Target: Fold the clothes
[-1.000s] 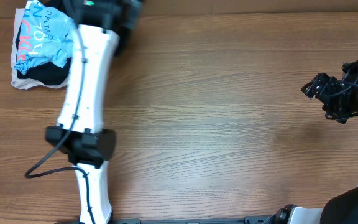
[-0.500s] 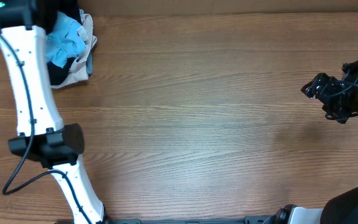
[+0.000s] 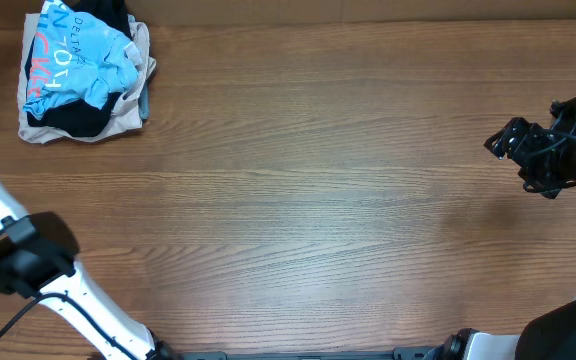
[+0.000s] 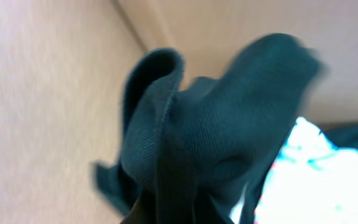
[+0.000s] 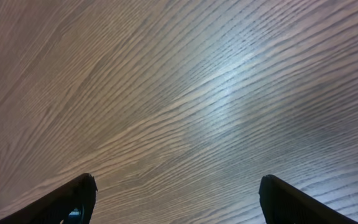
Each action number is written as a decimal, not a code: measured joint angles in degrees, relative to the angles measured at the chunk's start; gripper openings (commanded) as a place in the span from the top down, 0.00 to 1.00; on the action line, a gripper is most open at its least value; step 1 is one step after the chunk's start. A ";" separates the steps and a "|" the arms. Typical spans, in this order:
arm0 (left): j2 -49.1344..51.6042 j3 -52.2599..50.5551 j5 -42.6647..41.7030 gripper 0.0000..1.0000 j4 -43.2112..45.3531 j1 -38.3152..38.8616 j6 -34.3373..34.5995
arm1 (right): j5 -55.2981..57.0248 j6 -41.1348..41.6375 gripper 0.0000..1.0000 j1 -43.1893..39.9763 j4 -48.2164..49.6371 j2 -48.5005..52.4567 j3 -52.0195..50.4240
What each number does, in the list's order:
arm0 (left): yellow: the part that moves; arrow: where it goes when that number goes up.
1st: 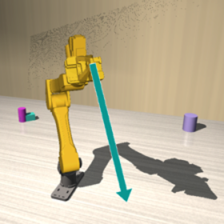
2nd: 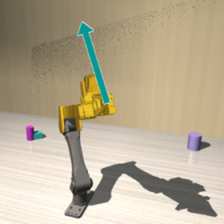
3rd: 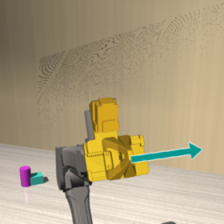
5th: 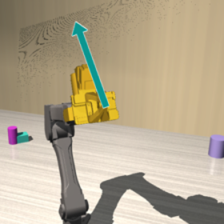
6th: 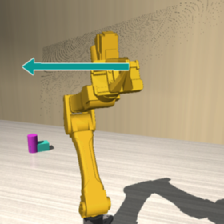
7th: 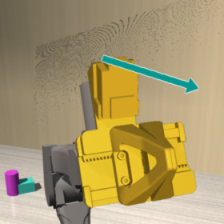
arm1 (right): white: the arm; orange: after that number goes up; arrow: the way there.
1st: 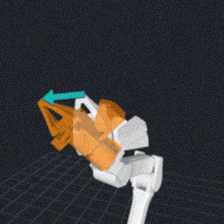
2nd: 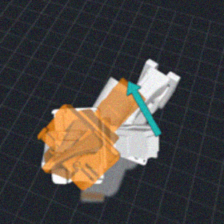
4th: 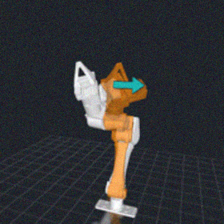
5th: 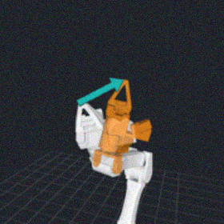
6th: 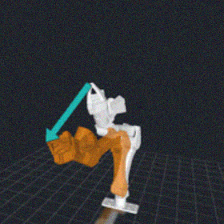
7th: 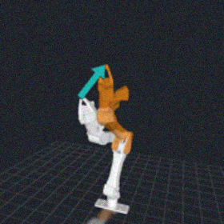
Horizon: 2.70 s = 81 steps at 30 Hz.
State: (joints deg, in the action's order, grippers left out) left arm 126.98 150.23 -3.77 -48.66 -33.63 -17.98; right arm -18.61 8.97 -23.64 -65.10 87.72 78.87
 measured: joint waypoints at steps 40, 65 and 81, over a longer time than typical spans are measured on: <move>-0.28 -10.56 0.02 0.00 -14.58 38.62 2.64 | 0.13 -0.44 0.12 0.02 -4.76 0.00 1.64; -3.98 -9.25 0.15 0.00 -24.00 40.02 12.09 | -6.84 -3.69 0.00 3.43 -15.56 -26.80 7.91; -3.98 -9.25 0.15 0.00 -24.00 40.02 12.09 | 1.16 -4.28 0.00 17.51 18.75 -38.16 -12.59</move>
State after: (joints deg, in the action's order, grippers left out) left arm 123.00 140.99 -3.62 -72.66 6.39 -5.89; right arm -17.45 4.69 -6.13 -46.35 49.56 66.28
